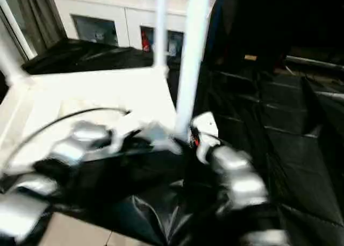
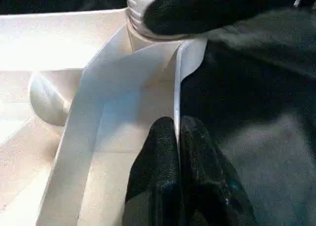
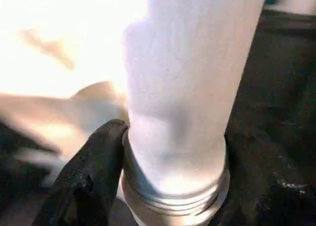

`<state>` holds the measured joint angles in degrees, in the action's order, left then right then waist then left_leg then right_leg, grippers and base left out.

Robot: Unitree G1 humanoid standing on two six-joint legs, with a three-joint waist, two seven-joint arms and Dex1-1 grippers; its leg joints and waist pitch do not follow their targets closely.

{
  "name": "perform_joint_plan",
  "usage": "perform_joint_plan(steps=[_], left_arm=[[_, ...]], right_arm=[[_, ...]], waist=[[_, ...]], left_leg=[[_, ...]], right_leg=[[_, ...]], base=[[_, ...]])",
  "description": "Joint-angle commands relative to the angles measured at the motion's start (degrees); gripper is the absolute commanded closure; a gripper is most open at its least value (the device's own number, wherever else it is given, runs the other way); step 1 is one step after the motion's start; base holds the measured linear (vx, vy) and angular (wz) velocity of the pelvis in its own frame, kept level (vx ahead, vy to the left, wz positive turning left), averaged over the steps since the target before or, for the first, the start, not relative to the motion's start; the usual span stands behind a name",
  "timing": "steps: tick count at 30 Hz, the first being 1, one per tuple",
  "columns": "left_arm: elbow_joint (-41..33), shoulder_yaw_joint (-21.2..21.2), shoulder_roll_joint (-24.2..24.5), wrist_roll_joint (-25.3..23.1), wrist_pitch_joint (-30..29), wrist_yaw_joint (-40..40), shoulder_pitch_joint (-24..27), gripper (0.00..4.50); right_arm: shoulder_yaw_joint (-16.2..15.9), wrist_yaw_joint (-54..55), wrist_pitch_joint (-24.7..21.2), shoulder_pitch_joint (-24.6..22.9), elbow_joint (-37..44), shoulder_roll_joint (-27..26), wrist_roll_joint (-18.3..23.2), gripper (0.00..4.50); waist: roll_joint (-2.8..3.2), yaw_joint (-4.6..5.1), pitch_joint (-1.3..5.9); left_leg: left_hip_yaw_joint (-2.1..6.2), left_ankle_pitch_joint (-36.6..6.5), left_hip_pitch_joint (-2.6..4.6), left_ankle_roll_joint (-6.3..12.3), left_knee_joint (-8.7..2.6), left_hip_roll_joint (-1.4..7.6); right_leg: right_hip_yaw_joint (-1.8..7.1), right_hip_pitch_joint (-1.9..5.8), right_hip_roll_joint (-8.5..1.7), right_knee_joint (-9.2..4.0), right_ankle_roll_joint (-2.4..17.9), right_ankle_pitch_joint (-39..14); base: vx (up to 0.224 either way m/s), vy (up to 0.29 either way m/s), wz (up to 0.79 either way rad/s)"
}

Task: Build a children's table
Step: Rotate leg to tighten

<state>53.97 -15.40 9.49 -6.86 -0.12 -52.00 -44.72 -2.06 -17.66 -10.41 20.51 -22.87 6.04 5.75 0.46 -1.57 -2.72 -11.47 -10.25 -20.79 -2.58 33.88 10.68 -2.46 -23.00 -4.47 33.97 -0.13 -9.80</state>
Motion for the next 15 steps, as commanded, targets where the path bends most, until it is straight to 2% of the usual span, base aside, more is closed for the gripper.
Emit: perform_joint_plan(steps=[1, 3, 6, 7, 8, 9, 10, 12, 14, 15], left_arm=[[3.4, 2.0, -2.5, 0.5, -1.4, 8.6, 0.2, 4.50], [4.4, 1.9, -4.4, 0.0, -1.6, 11.4, -0.7, 4.50], [4.7, 1.7, -4.8, -0.2, -1.6, 11.8, -0.9, 4.50], [5.1, 1.4, -5.0, -0.6, -1.0, 11.9, -1.2, 4.50], [5.3, 1.3, -5.0, -0.7, -0.8, 12.0, -1.3, 4.50], [5.6, 1.2, -5.1, -0.8, -0.6, 11.9, -1.5, 4.50], [5.9, 0.9, -4.8, -1.2, 0.6, 10.7, -1.6, 4.50], [5.7, 0.7, -4.3, -1.2, 1.3, 9.0, -1.6, 4.50], [5.1, 0.7, -3.2, -0.8, 3.0, 5.9, -1.2, 4.50], [4.5, 0.5, -2.3, -0.5, 3.6, 3.6, -0.8, 4.50]], right_arm=[[-1.1, 5.4, -1.6, -1.0, -4.4, -2.5, -1.8, 1.77], [-2.5, 6.5, -0.8, -0.1, -5.5, -4.3, -3.0, 1.77], [-3.0, 6.4, -0.5, 0.2, -5.9, -4.7, -3.4, 1.77], [-2.7, 6.1, 0.6, 0.5, -6.2, -5.0, -3.2, 1.77], [-2.6, 6.1, 0.9, 0.6, -6.3, -5.0, -3.2, 1.77], [-2.1, 5.9, 1.4, 0.7, -6.4, -5.2, -2.8, 1.43], [-0.6, 4.3, 2.9, 1.0, -6.1, -4.8, -1.3, 1.22], [0.1, 3.0, 3.6, 1.2, -5.7, -3.9, -0.5, 1.02], [0.8, -1.0, 3.4, 1.6, -4.5, -1.5, 1.1, 0.90], [0.0, -4.4, 2.6, 1.5, -3.1, 0.6, 1.4, 0.79]], waist=[[-0.54, 0.17, 2.77], [-0.50, 0.24, 2.78], [-0.39, 0.23, 2.85], [-0.09, 0.21, 2.90], [-0.22, 0.31, 3.02], [-0.21, 0.28, 3.03], [0.07, 0.27, 3.10], [0.09, 0.27, 3.12], [0.05, 0.19, 3.27], [0.03, -0.02, 3.33]], left_leg=[[1.67, -21.3, 1.13, -0.69, -4.51, 1.91], [1.78, -22.4, 1.18, -0.54, -4.59, 1.81], [1.82, -23.0, 1.23, -0.03, -4.66, 1.79], [1.91, -22.9, 1.20, 0.12, -4.79, 1.80], [1.89, -22.7, 1.09, 0.30, -4.86, 1.82], [1.93, -22.6, 1.09, 0.37, -4.95, 1.86], [1.89, -22.2, 1.01, 0.54, -5.06, 1.88], [1.85, -22.8, 1.13, 0.73, -5.03, 1.90], [1.84, -22.1, 0.84, 1.21, -5.06, 1.96], [1.78, -21.1, 0.90, 1.47, -4.98, 1.96]], right_leg=[[1.85, 1.17, -3.54, -5.95, 8.5, -28.8], [1.78, 1.11, -3.58, -6.08, 8.0, -29.7], [1.75, 1.11, -3.57, -6.37, 7.1, -30.7], [1.72, 1.26, -3.60, -6.37, 7.0, -30.3], [1.69, 1.34, -3.61, -6.42, 6.9, -29.6], [1.66, 1.41, -3.60, -6.40, 7.0, -29.2], [1.70, 1.49, -3.58, -6.38, 7.3, -27.8], [1.76, 1.42, -3.50, -6.34, 7.8, -26.8], [1.83, 1.77, -3.51, -6.06, 8.4, -24.7], [1.83, 1.96, -3.43, -6.02, 8.9, -23.1]], base=[[0.000, 0.000, 0.00], [0.000, 0.000, 0.00], [0.000, 0.000, 0.00], [0.000, 0.000, 0.00], [0.000, 0.000, 0.00], [0.000, 0.000, 0.00], [0.000, 0.000, 0.00], [0.000, 0.000, 0.00], [0.000, 0.000, 0.00], [0.000, 0.000, 0.00]])
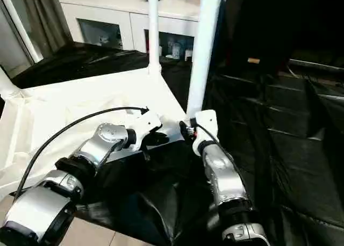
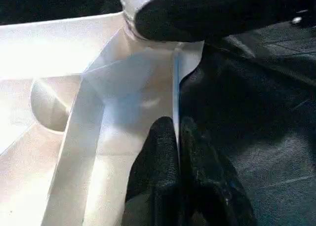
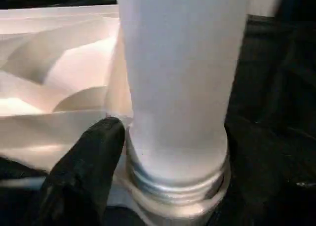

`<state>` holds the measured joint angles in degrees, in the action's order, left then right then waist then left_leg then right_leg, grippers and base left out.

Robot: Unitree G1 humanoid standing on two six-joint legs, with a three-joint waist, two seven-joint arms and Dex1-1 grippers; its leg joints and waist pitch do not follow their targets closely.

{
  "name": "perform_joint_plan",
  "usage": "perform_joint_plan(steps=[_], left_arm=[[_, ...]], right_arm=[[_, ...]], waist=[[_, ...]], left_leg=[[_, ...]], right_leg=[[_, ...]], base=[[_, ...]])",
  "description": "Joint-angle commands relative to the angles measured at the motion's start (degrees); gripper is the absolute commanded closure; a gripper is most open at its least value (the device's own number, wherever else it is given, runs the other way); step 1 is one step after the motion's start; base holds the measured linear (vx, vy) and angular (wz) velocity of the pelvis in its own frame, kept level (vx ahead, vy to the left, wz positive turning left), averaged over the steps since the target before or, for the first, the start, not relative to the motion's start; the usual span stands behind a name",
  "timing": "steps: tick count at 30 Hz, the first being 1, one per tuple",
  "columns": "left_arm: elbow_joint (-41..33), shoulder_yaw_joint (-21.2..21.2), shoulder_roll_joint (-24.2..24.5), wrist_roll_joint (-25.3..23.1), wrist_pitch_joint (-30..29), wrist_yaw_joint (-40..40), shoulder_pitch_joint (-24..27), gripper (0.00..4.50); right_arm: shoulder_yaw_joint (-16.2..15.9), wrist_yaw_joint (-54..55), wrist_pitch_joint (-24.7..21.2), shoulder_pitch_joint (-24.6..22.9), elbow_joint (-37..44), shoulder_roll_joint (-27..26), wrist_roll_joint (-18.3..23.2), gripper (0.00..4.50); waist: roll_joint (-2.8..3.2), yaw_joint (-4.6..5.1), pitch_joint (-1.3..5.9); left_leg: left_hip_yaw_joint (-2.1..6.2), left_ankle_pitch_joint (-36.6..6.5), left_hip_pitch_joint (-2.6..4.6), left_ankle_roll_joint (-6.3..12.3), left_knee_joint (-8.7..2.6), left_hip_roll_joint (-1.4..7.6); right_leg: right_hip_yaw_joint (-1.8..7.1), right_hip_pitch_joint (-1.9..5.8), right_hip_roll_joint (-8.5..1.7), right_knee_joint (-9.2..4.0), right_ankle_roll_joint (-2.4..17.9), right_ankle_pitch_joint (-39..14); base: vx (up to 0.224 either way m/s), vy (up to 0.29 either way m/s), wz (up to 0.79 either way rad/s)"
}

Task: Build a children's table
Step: Rotate leg to tighten

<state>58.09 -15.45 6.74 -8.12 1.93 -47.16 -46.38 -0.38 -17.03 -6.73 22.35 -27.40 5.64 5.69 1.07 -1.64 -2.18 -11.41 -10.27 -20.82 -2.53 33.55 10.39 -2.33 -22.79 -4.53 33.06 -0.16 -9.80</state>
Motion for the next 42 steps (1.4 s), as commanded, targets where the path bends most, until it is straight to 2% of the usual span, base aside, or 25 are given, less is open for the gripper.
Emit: perform_joint_plan(steps=[1, 2, 3, 4, 6, 8, 12, 14, 15, 16, 19, 20, 21, 23, 24, 27, 29, 30, 32, 35, 42], left_arm=[[-0.3, 0.2, 1.4, 1.0, 3.1, -3.9, 1.3, 4.50], [-1.0, 0.1, 2.3, 1.6, 3.9, -6.9, 1.8, 4.50], [-1.7, 0.1, 3.0, 2.0, 3.8, -8.9, 2.2, 4.50], [-2.1, 0.0, 3.5, 2.3, 4.6, -10.3, 2.5, 4.50], [-3.1, -0.1, 4.5, 3.0, 5.9, -13.3, 3.2, 4.50], [-4.2, -0.3, 5.7, 3.8, 7.1, -16.8, 4.0, 4.50], [-6.2, 0.0, 7.0, 5.6, 6.6, -21.8, 5.2, 4.50], [-7.2, 0.1, 7.3, 6.4, 6.1, -23.2, 5.6, 4.50], [-8.0, 0.2, 7.5, 6.8, 6.1, -24.2, 5.9, 4.50], [-8.7, 0.3, 7.7, 7.3, 5.4, -25.2, 6.2, 4.50], [-9.8, 0.4, 7.9, 7.9, 5.0, -26.8, 6.7, 4.50], [-9.8, 0.4, 7.9, 7.9, 4.9, -26.8, 6.7, 4.50], [-10.0, 0.6, 7.8, 8.3, 4.4, -27.8, 6.9, 4.50], [-10.1, 0.6, 7.9, 8.4, 4.3, -28.0, 7.0, 4.50], [-10.2, 0.5, 7.9, 8.4, 4.3, -28.0, 7.0, 4.50], [-10.3, 0.5, 8.0, 8.0, 4.2, -27.6, 7.1, 4.50], [-10.6, 0.6, 8.0, 7.9, 4.1, -27.5, 7.3, 4.50], [-10.7, 0.8, 8.0, 7.7, 4.0, -27.6, 7.3, 4.50], [-10.8, 0.9, 8.1, 7.7, 3.9, -27.7, 7.4, 4.50], [-10.8, 1.1, 8.1, 7.4, 3.9, -27.7, 7.4, 4.50], [-10.7, 1.4, 8.6, 7.1, 3.8, -27.8, 7.4, 4.50]], right_arm=[[-2.7, -9.1, -2.1, -0.8, 3.3, 3.3, 1.9, 0.79], [-4.0, -13.2, -2.8, -1.5, 5.2, 5.7, 2.0, 0.79], [-5.1, -16.6, -2.8, -2.2, 6.8, 7.9, 2.0, 0.79], [-5.7, -18.7, -2.4, -2.8, 7.6, 9.4, 1.7, 0.79], [-6.8, -22.8, -1.7, -3.8, 9.1, 12.2, 1.7, 0.79], [-7.6, -28.1, -2.1, -5.2, 11.2, 14.9, 3.0, 0.79], [-8.4, -33.4, -2.6, -6.3, 13.1, 17.5, 4.4, 0.79], [-8.4, -33.9, -2.9, -6.3, 13.2, 17.7, 4.8, 0.79], [-8.4, -34.4, -3.1, -6.3, 13.5, 18.0, 5.1, 0.79], [-8.4, -35.1, -3.5, -6.2, 13.7, 18.0, 5.7, 0.79], [-8.4, -36.7, -4.2, -6.1, 14.5, 17.5, 7.1, 0.79], [-8.4, -36.9, -4.2, -6.1, 14.5, 17.5, 7.2, 0.79], [-8.4, -38.4, -5.0, -6.3, 15.0, 17.3, 8.3, 0.79], [-8.2, -38.7, -5.3, -6.4, 15.0, 17.2, 8.7, 0.79], [-8.2, -38.8, -5.4, -6.4, 15.0, 17.2, 8.7, 1.05], [-8.4, -39.0, -5.3, -6.5, 14.5, 17.4, 8.2, 1.17], [-8.4, -39.0, -5.4, -6.6, 14.4, 17.5, 8.1, 1.28], [-8.4, -39.0, -5.5, -6.7, 14.3, 17.6, 8.2, 1.39], [-8.5, -39.0, -5.4, -6.8, 14.3, 17.9, 8.1, 1.51], [-8.6, -39.1, -5.6, -6.8, 14.4, 17.9, 7.9, 1.77], [-8.8, -39.3, -5.5, -6.5, 13.9, 17.6, 7.9, 1.86]], waist=[[-0.64, 0.16, 2.83], [-0.71, -0.11, 2.95], [-0.90, -0.10, 2.95], [-0.89, -0.30, 2.97], [-1.13, -0.45, 3.13], [-1.02, -0.74, 3.17], [-1.26, -0.91, 3.20], [-1.16, -0.99, 3.12], [-1.44, -0.94, 3.09], [-1.33, -1.04, 3.04], [-1.11, -1.27, 2.86], [-1.23, -1.39, 2.82], [-1.09, -1.58, 2.88], [-1.05, -1.72, 2.94], [-1.09, -1.80, 2.99], [-1.04, -1.90, 3.03], [-1.06, -1.91, 3.01], [-0.73, -1.96, 3.01], [-0.91, -1.89, 3.01], [-0.80, -1.89, 3.01], [-0.81, -1.92, 3.10]], left_leg=[[1.55, -20.6, 0.74, 1.81, -4.63, 2.27], [1.53, -19.2, 0.50, 2.50, -4.49, 2.32], [1.38, -18.1, 0.27, 3.23, -4.36, 2.33], [1.32, -17.7, 0.38, 3.46, -4.27, 2.38], [1.22, -15.7, 0.16, 4.15, -4.08, 2.32], [1.10, -13.8, 0.17, 5.05, -3.93, 2.52], [0.99, -12.3, 0.11, 5.36, -3.92, 2.75], [0.98, -12.5, 0.12, 5.16, -3.97, 2.78], [0.93, -12.8, 0.17, 5.08, -3.98, 2.82], [0.99, -13.1, 0.28, 4.82, -4.04, 2.90], [0.93, -14.6, 0.58, 4.02, -4.15, 2.94], [0.96, -14.8, 0.50, 3.75, -4.22, 2.89], [1.01, -14.8, 0.54, 3.48, -4.26, 2.96], [0.99, -14.3, 0.57, 3.42, -4.27, 3.00], [0.97, -14.0, 0.51, 3.40, -4.23, 2.95], [0.96, -13.2, 0.41, 3.42, -4.20, 2.87], [0.95, -13.4, 0.41, 3.37, -4.16, 2.84], [1.01, -13.6, 0.46, 3.26, -4.20, 2.85], [1.00, -13.9, 0.46, 3.05, -4.22, 2.83], [1.02, -14.0, 0.46, 2.97, -4.24, 2.83], [1.04, -13.6, 0.44, 3.06, -4.21, 2.84]], right_leg=[[1.83, 1.74, -3.34, -4.93, 9.3, -21.9], [1.83, 2.08, -3.43, -4.67, 9.9, -19.8], [1.89, 2.11, -3.45, -4.47, 10.5, -18.2], [1.89, 2.13, -3.56, -4.51, 10.7, -18.0], [1.82, 2.36, -3.67, -4.29, 11.4, -16.7], [1.81, 2.38, -3.71, -4.12, 12.0, -15.4], [1.56, 2.37, -3.53, -3.60, 13.5, -13.1], [1.54, 2.31, -3.60, -3.63, 13.7, -14.0], [1.56, 2.22, -3.58, -3.73, 13.5, -14.6], [1.59, 2.23, -3.67, -3.73, 13.5, -15.5], [1.68, 1.81, -3.66, -4.17, 12.5, -18.8], [1.68, 1.92, -3.65, -4.18, 12.1, -19.6], [1.72, 1.89, -3.72, -4.16, 11.7, -19.8], [1.76, 1.85, -3.68, -4.08, 11.9, -18.5], [1.75, 1.91, -3.65, -3.95, 12.1, -17.7], [1.72, 2.03, -3.64, -3.82, 12.3, -16.2], [1.70, 2.04, -3.68, -3.88, 12.3, -16.7], [1.70, 2.03, -3.71, -3.87, 12.3, -16.9], [1.69, 2.05, -3.66, -3.98, 12.0, -17.5], [1.67, 2.04, -3.63, -4.00, 12.0, -17.4], [1.64, 2.12, -3.61, -3.84, 12.3, -16.4]], base=[[0.000, 0.000, 0.00], [0.000, 0.000, 0.00], [0.000, 0.000, 0.00], [0.000, 0.000, 0.00], [0.000, 0.000, 0.00], [0.000, 0.000, 0.00], [0.000, 0.000, 0.00], [0.000, 0.000, 0.00], [0.000, 0.000, 0.00], [0.000, 0.000, 0.00], [0.000, 0.000, 0.00], [0.000, 0.000, 0.00], [0.000, 0.000, 0.00], [0.000, 0.000, 0.00], [0.000, 0.000, 0.00], [0.000, 0.000, 0.00], [0.000, 0.000, 0.00], [0.000, 0.000, 0.00], [0.000, 0.000, 0.00], [0.000, 0.000, 0.00], [0.000, 0.000, 0.00]])
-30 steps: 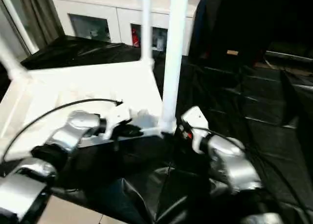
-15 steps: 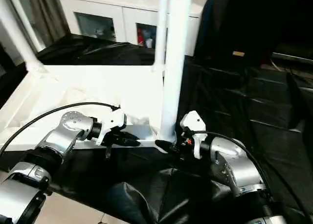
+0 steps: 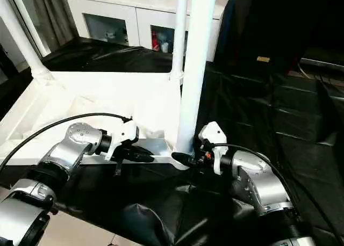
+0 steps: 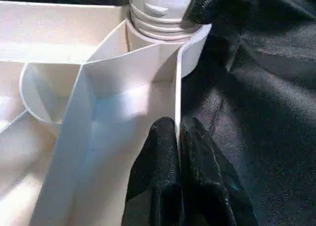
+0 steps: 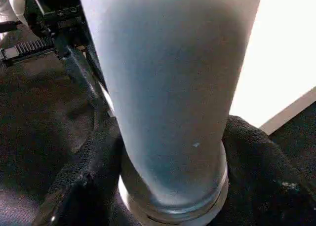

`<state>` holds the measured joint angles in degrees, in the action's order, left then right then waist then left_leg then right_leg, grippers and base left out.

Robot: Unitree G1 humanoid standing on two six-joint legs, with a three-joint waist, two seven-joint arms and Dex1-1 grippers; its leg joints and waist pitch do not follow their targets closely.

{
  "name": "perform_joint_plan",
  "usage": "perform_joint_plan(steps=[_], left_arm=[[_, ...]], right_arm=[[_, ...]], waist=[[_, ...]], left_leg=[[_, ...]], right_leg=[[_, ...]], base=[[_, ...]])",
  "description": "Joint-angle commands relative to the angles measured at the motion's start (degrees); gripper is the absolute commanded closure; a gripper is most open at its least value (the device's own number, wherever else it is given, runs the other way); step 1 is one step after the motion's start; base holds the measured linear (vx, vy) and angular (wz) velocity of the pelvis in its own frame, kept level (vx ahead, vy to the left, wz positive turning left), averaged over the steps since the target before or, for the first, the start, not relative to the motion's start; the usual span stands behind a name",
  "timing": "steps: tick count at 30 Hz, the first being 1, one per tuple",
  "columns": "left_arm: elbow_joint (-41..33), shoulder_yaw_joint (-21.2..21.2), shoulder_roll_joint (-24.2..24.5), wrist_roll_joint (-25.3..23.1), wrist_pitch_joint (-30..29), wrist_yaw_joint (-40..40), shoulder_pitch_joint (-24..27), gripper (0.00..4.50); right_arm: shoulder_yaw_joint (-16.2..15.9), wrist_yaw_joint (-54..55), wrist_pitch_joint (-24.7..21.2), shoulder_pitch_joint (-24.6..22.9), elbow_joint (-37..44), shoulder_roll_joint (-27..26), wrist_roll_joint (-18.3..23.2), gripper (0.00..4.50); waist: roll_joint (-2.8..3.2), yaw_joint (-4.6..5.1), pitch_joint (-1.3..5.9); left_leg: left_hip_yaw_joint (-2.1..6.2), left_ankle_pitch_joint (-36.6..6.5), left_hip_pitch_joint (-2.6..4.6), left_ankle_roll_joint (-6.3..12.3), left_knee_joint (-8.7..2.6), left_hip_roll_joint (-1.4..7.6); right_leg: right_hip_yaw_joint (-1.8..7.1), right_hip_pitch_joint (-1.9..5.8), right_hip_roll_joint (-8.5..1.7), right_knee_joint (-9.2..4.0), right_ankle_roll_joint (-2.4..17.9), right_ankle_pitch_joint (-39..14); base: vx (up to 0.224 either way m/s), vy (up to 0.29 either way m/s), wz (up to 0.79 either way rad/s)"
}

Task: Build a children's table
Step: Rotate leg to tighten

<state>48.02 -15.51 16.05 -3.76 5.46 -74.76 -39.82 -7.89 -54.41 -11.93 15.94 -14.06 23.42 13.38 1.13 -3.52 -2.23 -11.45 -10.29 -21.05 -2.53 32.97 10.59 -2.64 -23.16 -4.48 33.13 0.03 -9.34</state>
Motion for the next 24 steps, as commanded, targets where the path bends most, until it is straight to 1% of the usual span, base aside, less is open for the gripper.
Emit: perform_joint_plan(steps=[1, 4, 5, 6, 7, 8, 9, 10, 11, 12, 13, 14, 15, 16, 17, 18, 19, 20, 21, 22, 23, 24], left_arm=[[-0.7, 1.4, -0.6, 2.6, 0.2, -0.2, 1.0, 4.50], [-0.4, 1.6, -0.4, 2.4, 0.2, 0.8, 1.1, 4.50], [0.0, 1.7, -0.4, 1.9, 0.4, 2.1, 1.0, 4.50], [0.0, 1.8, -0.4, 1.9, 0.4, 2.3, 1.0, 4.50], [2.0, 2.2, -1.2, 0.4, 0.9, 7.9, 0.1, 4.50], [5.0, 3.3, -2.7, -1.0, 0.6, 16.3, -1.7, 4.50], [5.5, 3.5, -3.1, -1.2, 0.4, 17.8, -2.0, 4.50], [6.4, 3.9, -3.7, -1.4, 0.0, 20.2, -2.6, 4.50], [8.2, 4.5, -5.5, -1.6, -1.9, 25.1, -4.1, 4.50], [8.2, 4.6, -5.6, -1.6, -2.0, 25.3, -4.2, 4.50], [8.2, 4.6, -5.6, -1.6, -2.0, 25.3, -4.2, 4.50], [9.9, 4.3, -8.3, -2.1, -4.2, 29.2, -5.7, 4.50], [10.3, 4.1, -9.0, -2.2, -4.6, 29.9, -6.1, 4.50], [10.6, 4.0, -9.5, -2.3, -4.9, 30.2, -6.3, 4.50], [11.2, 3.7, -10.5, -2.5, -5.2, 31.0, -6.8, 4.50], [12.0, 3.1, -11.4, -3.0, -5.0, 31.5, -7.3, 4.50], [12.3, 2.9, -11.6, -3.2, -4.9, 31.7, -7.4, 4.50], [12.9, 2.6, -11.9, -3.5, -4.4, 32.2, -7.8, 4.50], [13.5, 2.3, -11.9, -3.9, -4.1, 32.2, -8.1, 4.50], [13.6, 2.3, -11.9, -3.9, -4.0, 32.1, -8.2, 4.50], [13.9, 2.3, -11.8, -3.9, -4.0, 31.5, -8.4, 4.50], [14.0, 2.3, -11.4, -3.9, -4.1, 30.7, -8.5, 4.50]], right_arm=[[-1.4, -1.9, -0.3, -0.1, 0.5, -0.2, 0.1, 1.86], [-1.5, -1.4, -0.2, -0.5, 0.0, -0.7, 0.0, 1.87], [-0.6, -0.4, -0.9, -0.6, -0.3, -1.6, 0.8, 1.87], [-0.6, -0.3, -0.9, -0.6, -0.3, -1.7, 0.9, 1.87], [1.5, 4.0, -1.6, -0.1, -2.3, -3.8, 1.3, 1.87], [4.4, 12.0, -1.7, 0.9, -6.3, -7.2, 0.8, 1.87], [5.0, 13.7, -1.7, 1.1, -7.2, -7.9, 0.7, 1.87], [5.8, 16.4, -1.4, 1.4, -8.5, -9.0, 0.3, 1.87], [8.0, 24.9, -1.7, 2.0, -10.9, -12.5, -0.4, 1.88], [8.1, 25.2, -1.8, 2.0, -10.9, -12.6, -0.4, 1.88], [8.1, 25.2, -1.8, 2.0, -10.9, -12.6, -0.4, 1.88], [8.4, 33.8, -1.9, 2.6, -12.8, -16.4, -2.6, 1.89], [8.0, 35.5, -1.5, 2.7, -13.1, -17.4, -3.4, 1.89], [7.8, 36.6, -1.2, 2.8, -13.3, -18.0, -3.9, 1.89], [7.4, 38.6, -0.7, 3.0, -13.7, -19.3, -5.1, 1.89], [6.1, 39.3, 0.3, 3.3, -13.9, -20.5, -6.6, 1.89], [5.8, 39.4, 0.6, 3.4, -13.9, -20.8, -7.0, 1.89], [5.4, 39.7, 1.2, 3.7, -14.3, -21.2, -7.7, 1.89], [4.3, 38.9, 2.5, 3.9, -14.4, -21.3, -8.7, 1.89], [4.1, 38.8, 2.6, 3.9, -14.4, -21.3, -8.8, 1.55], [3.5, 37.4, 4.0, 4.0, -14.4, -20.9, -9.0, 1.55], [3.4, 35.4, 5.3, 4.0, -14.0, -20.4, -8.2, 1.34]], waist=[[-0.90, -0.05, 3.14], [-0.90, -0.05, 3.15], [-0.98, -0.01, 3.12], [-0.96, -0.01, 3.11], [-0.92, 0.09, 3.11], [-1.09, 0.31, 2.99], [-1.20, 0.50, 2.94], [-1.08, 0.67, 2.89], [-1.01, 0.82, 2.79], [-0.92, 0.95, 2.77], [-1.13, 1.14, 2.74], [-1.11, 1.21, 2.80], [-1.07, 1.45, 2.73], [-0.93, 1.68, 2.77], [-0.99, 1.72, 2.82], [-0.81, 1.75, 2.82], [-0.62, 1.73, 2.89], [-0.80, 1.80, 2.86], [-0.86, 1.75, 2.86], [-0.81, 1.75, 2.83], [-0.70, 1.70, 2.86], [-0.83, 1.75, 2.87]], left_leg=[[1.06, -13.5, 0.65, 3.10, -3.61, 2.62], [1.06, -13.5, 0.64, 3.12, -3.59, 2.63], [1.04, -13.6, 0.64, 3.12, -3.59, 2.60], [1.03, -13.7, 0.66, 3.13, -3.58, 2.59], [1.03, -13.8, 0.59, 3.09, -3.58, 2.55], [1.10, -15.0, 0.80, 2.34, -3.62, 2.45], [1.13, -15.6, 0.87, 1.87, -3.62, 2.30], [1.42, -16.3, 0.83, 0.95, -3.83, 2.27], [1.48, -16.8, 1.02, 0.32, -3.97, 2.37], [1.45, -17.6, 1.22, 0.09, -4.02, 2.42], [1.61, -18.6, 1.07, 0.13, -4.04, 2.25], [1.53, -18.4, 1.08, 0.34, -4.05, 2.24], [1.43, -18.5, 1.07, 0.30, -4.02, 2.15], [1.55, -18.6, 0.95, 0.05, -4.07, 2.05], [1.54, -18.7, 1.02, 0.25, -4.07, 2.09], [1.58, -18.9, 1.03, 0.52, -4.07, 2.03], [1.53, -19.0, 1.07, 0.62, -4.01, 1.96], [1.55, -19.0, 0.94, 0.80, -4.06, 1.93], [1.55, -19.1, 0.91, 0.98, -4.07, 1.93], [1.53, -19.4, 0.93, 1.30, -4.07, 1.90], [1.61, -19.4, 0.87, 1.49, -4.13, 1.97], [1.60, -19.5, 0.86, 1.68, -4.12, 1.99]], right_leg=[[1.95, 2.50, -3.66, -3.89, 12.2, -16.6], [1.95, 2.50, -3.69, -3.85, 12.3, -16.5], [1.94, 2.50, -3.67, -3.91, 12.2, -16.8], [1.95, 2.45, -3.67, -3.91, 12.2, -17.0], [1.98, 2.32, -3.73, -3.99, 12.1, -17.6], [1.93, 2.06, -3.77, -4.26, 11.8, -19.6], [1.88, 1.87, -3.71, -4.42, 11.4, -21.3], [1.75, 2.10, -3.80, -4.54, 10.5, -23.9], [1.79, 1.87, -3.70, -4.73, 9.8, -24.7], [1.90, 1.62, -3.72, -4.79, 9.8, -25.1], [1.80, 1.87, -3.78, -4.94, 9.4, -26.0], [1.96, 1.78, -3.72, -4.95, 9.1, -25.5], [2.02, 1.52, -3.65, -4.98, 9.2, -25.4], [1.94, 1.67, -3.75, -5.09, 8.9, -25.8], [1.96, 1.70, -3.79, -5.22, 8.8, -25.9], [1.96, 1.66, -3.72, -5.18, 8.7, -25.6], [1.97, 1.58, -3.72, -5.27, 8.7, -25.4], [1.97, 1.69, -3.69, -5.24, 8.8, -24.7], [1.95, 1.76, -3.70, -5.24, 8.7, -24.6], [1.95, 1.73, -3.70, -5.31, 8.6, -24.7], [1.93, 1.82, -3.78, -5.23, 8.7, -24.7], [1.90, 1.85, -3.80, -5.27, 8.8, -24.6]], base=[[0.000, 0.000, 0.00], [0.000, 0.000, 0.00], [0.000, 0.000, 0.00], [0.000, 0.000, 0.00], [0.000, 0.000, 0.00], [0.000, 0.000, 0.00], [0.000, 0.000, 0.00], [0.000, 0.000, 0.00], [0.000, 0.000, 0.00], [0.000, 0.000, 0.00], [0.000, 0.000, 0.00], [0.000, 0.000, 0.00], [0.000, 0.000, 0.00], [0.000, 0.000, 0.00], [0.000, 0.000, 0.00], [0.000, 0.000, 0.00], [0.000, 0.000, 0.00], [0.000, 0.000, 0.00], [0.000, 0.000, 0.00], [0.000, 0.000, 0.00], [0.000, 0.000, 0.00], [0.000, 0.000, 0.00]])
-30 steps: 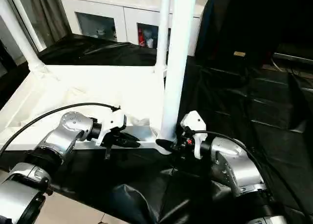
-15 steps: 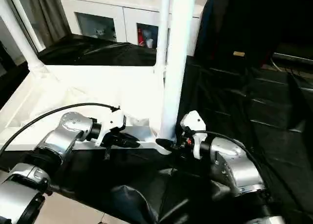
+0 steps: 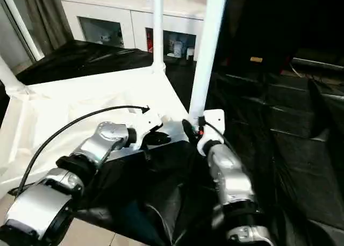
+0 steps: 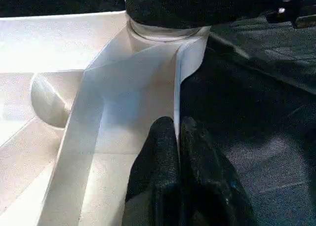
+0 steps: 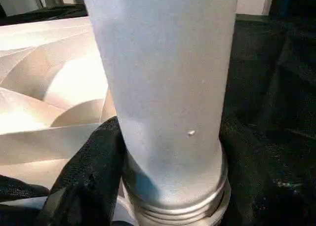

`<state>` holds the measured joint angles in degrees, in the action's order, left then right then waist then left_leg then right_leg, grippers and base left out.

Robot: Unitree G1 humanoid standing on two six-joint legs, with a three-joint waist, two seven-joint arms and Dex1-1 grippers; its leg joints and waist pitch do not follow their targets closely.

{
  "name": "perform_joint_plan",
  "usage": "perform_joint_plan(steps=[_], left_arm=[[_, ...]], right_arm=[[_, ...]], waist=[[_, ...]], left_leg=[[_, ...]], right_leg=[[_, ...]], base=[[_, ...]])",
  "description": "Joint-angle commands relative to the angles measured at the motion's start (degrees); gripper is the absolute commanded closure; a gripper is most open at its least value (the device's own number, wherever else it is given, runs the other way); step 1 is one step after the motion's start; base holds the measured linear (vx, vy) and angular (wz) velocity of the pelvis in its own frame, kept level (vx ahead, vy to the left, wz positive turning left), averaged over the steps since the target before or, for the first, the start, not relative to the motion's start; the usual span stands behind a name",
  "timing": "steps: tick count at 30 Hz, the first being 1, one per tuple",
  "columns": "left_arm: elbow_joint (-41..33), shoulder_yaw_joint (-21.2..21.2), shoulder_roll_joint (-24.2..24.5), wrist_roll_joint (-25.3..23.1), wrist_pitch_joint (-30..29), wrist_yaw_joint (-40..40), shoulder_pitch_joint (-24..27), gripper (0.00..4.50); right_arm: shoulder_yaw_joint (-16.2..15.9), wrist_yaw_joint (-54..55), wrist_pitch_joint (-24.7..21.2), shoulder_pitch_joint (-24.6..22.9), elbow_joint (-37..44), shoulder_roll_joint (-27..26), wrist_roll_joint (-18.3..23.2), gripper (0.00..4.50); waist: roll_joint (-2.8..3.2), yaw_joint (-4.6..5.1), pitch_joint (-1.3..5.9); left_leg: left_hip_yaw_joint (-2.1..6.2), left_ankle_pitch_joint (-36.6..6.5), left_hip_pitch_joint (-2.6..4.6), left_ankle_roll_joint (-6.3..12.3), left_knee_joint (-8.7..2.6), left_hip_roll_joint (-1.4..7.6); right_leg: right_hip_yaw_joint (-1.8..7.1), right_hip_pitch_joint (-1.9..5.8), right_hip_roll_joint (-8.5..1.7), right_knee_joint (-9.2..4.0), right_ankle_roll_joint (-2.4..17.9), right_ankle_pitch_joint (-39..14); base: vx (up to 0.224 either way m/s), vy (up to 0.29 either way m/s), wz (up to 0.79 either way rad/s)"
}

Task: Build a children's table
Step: Rotate leg to tighten

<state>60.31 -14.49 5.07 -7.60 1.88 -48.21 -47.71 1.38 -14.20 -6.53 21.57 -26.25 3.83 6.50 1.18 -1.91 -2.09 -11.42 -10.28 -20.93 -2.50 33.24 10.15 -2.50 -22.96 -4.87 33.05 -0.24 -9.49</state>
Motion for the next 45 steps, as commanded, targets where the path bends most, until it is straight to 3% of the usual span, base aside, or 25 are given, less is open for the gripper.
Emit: perform_joint_plan(steps=[1, 7, 10, 11, 12, 14, 17, 20, 24, 27, 29, 36, 41, 45], left_arm=[[1.8, 1.2, -0.2, -0.1, -0.6, 3.7, -0.7, 4.50], [0.7, 0.9, 3.4, 0.2, 1.7, -2.4, 0.7, 4.50], [-0.3, 1.0, 5.2, 0.8, 3.1, -5.7, 1.5, 4.50], [-2.4, 0.9, 7.0, 2.2, 5.6, -11.4, 2.8, 4.50], [-2.9, 0.9, 7.5, 2.5, 5.4, -12.7, 3.1, 4.50], [-4.9, 0.4, 9.3, 3.5, 6.2, -18.0, 4.5, 4.50], [-7.8, -0.1, 11.0, 4.9, 4.8, -23.5, 6.1, 4.50], [-11.1, 0.1, 12.2, 7.0, 3.1, -27.6, 7.8, 4.50], [-13.5, 0.0, 12.9, 7.7, 2.2, -29.2, 9.3, 4.50], [-14.7, 0.2, 12.9, 7.9, 1.6, -29.6, 9.9, 4.50], [-15.9, 0.3, 12.9, 8.1, 0.9, -29.8, 10.4, 4.50], [-17.3, 0.4, 13.0, 8.0, -0.1, -29.5, 11.2, 4.50], [-18.7, 0.5, 13.3, 8.0, -1.1, -29.7, 11.9, 4.50], [-19.0, 0.5, 13.5, 8.0, -1.4, -29.7, 12.2, 4.50]], right_arm=[[-5.8, -5.8, 0.7, -1.7, -1.5, -0.7, -0.8, 1.21], [-6.2, -17.7, -0.7, -1.5, 4.5, 5.5, 2.5, 0.65], [-7.1, -24.6, -2.1, -1.8, 7.0, 10.0, 3.2, 0.65], [-7.9, -30.4, -3.0, -2.4, 8.9, 13.8, 4.2, 0.65], [-8.0, -31.8, -3.3, -2.5, 9.3, 14.6, 4.6, 0.65], [-9.1, -36.9, -4.8, -3.1, 11.2, 17.6, 5.6, 0.65], [-10.3, -40.4, -5.7, -3.5, 12.7, 19.9, 5.6, 0.65], [-11.4, -42.2, -6.7, -3.3, 12.9, 20.9, 5.2, 0.65], [-12.6, -42.7, -6.5, -3.1, 12.4, 20.8, 4.4, 0.65], [-12.6, -42.9, -7.0, -2.8, 12.2, 20.5, 4.8, 0.65], [-12.4, -43.4, -7.5, -2.7, 12.2, 20.2, 5.4, 0.65], [-12.4, -44.1, -8.0, -2.6, 11.8, 20.1, 6.0, 1.36], [-12.3, -44.1, -8.3, -2.6, 11.6, 19.9, 6.0, 1.64], [-12.5, -44.2, -8.1, -2.9, 11.5, 19.8, 5.7, 1.76]], waist=[[-0.87, 0.10, 2.77], [-1.15, 0.29, 2.75], [-1.20, 0.24, 2.79], [-1.62, 0.21, 2.80], [-1.58, 0.11, 2.86], [-1.52, -0.12, 3.06], [-1.28, -0.84, 3.18], [-1.34, -1.34, 3.19], [-1.55, -1.79, 2.88], [-1.66, -1.82, 2.86], [-1.70, -1.84, 2.91], [-1.81, -1.91, 3.07], [-1.91, -1.86, 2.98], [-1.89, -1.79, 3.08]], left_leg=[[1.59, -19.4, 0.72, 1.76, -4.37, 2.46], [1.69, -18.6, 0.13, 3.10, -4.37, 2.46], [1.56, -17.3, 0.09, 4.17, -4.16, 2.53], [1.53, -16.4, -0.16, 4.68, -4.08, 2.48], [1.56, -15.9, -0.18, 4.87, -4.10, 2.54], [1.23, -13.8, 0.28, 5.51, -3.75, 2.76], [1.08, -9.6, 0.09, 6.63, -3.64, 3.13], [0.88, -9.4, 0.28, 6.48, -3.57, 3.30], [0.80, -12.3, 0.56, 4.46, -3.85, 3.29], [0.94, -12.5, 0.51, 3.71, -3.98, 3.29], [0.94, -12.2, 0.52, 3.69, -3.93, 3.23], [0.89, -9.9, 0.39, 4.62, -3.69, 3.16], [0.87, -10.3, 0.40, 4.53, -3.69, 3.12], [0.89, -9.5, 0.39, 4.61, -3.62, 3.08]], right_leg=[[1.75, 1.72, -3.43, -5.14, 9.1, -24.2], [1.65, 2.29, -3.41, -4.90, 9.3, -23.2], [1.68, 2.34, -3.43, -4.74, 10.2, -21.0], [1.67, 2.58, -3.50, -4.59, 10.4, -20.8], [1.66, 2.72, -3.59, -4.52, 10.6, -20.5], [1.78, 2.32, -3.58, -4.29, 12.3, -17.3], [1.54, 2.64, -3.31, -3.01, 15.0, -8.9], [1.47, 2.56, -3.44, -2.73, 16.1, -8.1], [1.62, 2.22, -3.56, -3.37, 14.3, -14.4], [1.68, 2.25, -3.68, -3.43, 13.3, -15.8], [1.70, 2.23, -3.66, -3.37, 13.1, -15.5], [1.64, 2.40, -3.62, -2.96, 13.7, -12.2], [1.63, 2.32, -3.62, -3.14, 13.2, -14.2], [1.63, 2.39, -3.57, -2.96, 13.3, -12.9]], base=[[0.000, 0.000, 0.00], [0.000, 0.000, 0.00], [0.000, 0.000, 0.00], [0.000, 0.000, 0.00], [0.000, 0.000, 0.00], [0.000, 0.000, 0.00], [0.000, 0.000, 0.00], [0.000, 0.000, 0.00], [0.000, 0.000, 0.00], [0.000, 0.000, 0.00], [0.000, 0.000, 0.00], [0.000, 0.000, 0.00], [0.000, 0.000, 0.00], [0.000, 0.000, 0.00]])
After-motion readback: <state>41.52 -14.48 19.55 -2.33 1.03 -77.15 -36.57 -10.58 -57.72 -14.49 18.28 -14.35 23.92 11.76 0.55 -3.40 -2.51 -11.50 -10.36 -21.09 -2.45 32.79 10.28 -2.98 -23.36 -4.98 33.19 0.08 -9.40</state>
